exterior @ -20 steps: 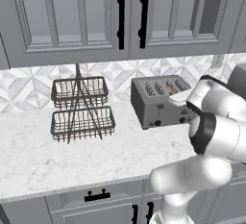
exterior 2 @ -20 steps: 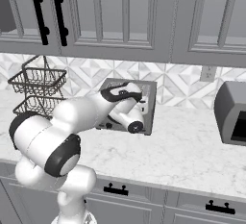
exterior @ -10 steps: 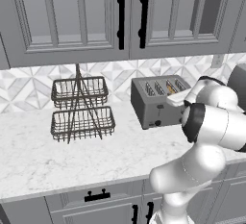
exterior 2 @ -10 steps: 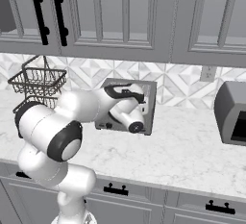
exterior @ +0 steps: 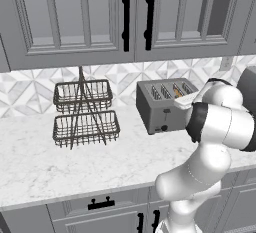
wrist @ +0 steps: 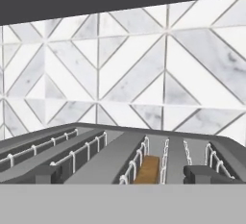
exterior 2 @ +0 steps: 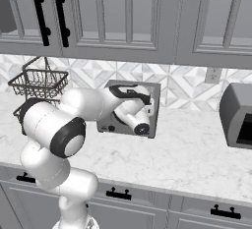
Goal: Start the toaster. Once the lever pops up, take the bread to the plate on the dining counter.
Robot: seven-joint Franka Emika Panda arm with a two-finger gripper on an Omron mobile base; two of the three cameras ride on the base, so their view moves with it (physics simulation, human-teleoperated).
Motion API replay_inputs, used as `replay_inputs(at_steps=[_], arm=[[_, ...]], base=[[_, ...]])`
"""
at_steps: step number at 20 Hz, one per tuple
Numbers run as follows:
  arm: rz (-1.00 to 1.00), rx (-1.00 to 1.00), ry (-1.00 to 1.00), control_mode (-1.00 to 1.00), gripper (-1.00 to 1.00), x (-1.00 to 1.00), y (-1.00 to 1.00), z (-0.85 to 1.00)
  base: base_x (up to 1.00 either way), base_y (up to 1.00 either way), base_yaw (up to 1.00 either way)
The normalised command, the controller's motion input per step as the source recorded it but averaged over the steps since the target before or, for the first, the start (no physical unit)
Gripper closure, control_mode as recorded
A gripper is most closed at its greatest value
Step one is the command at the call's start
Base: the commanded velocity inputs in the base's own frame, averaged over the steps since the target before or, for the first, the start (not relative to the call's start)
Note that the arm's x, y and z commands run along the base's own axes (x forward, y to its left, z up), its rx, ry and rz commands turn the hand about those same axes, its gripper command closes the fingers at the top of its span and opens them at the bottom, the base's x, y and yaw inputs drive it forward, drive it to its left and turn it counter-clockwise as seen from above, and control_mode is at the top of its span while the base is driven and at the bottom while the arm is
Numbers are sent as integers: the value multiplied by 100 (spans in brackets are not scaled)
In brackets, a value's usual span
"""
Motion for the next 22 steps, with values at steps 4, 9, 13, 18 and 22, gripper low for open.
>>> replay_inputs(at_steps=[4,9,13,18,22], arm=[[0,0,0,-100,-100,0,-2,-2],[0,0,0,-100,-100,6,0,0],[0,0,0,-100,-100,0,0,0],[0,0,0,-100,-100,0,0,0],[0,0,0,-100,-100,0,0,0]], base=[[0,0,0],[0,0,0],[0,0,0],[0,0,0],[0,0,0]])
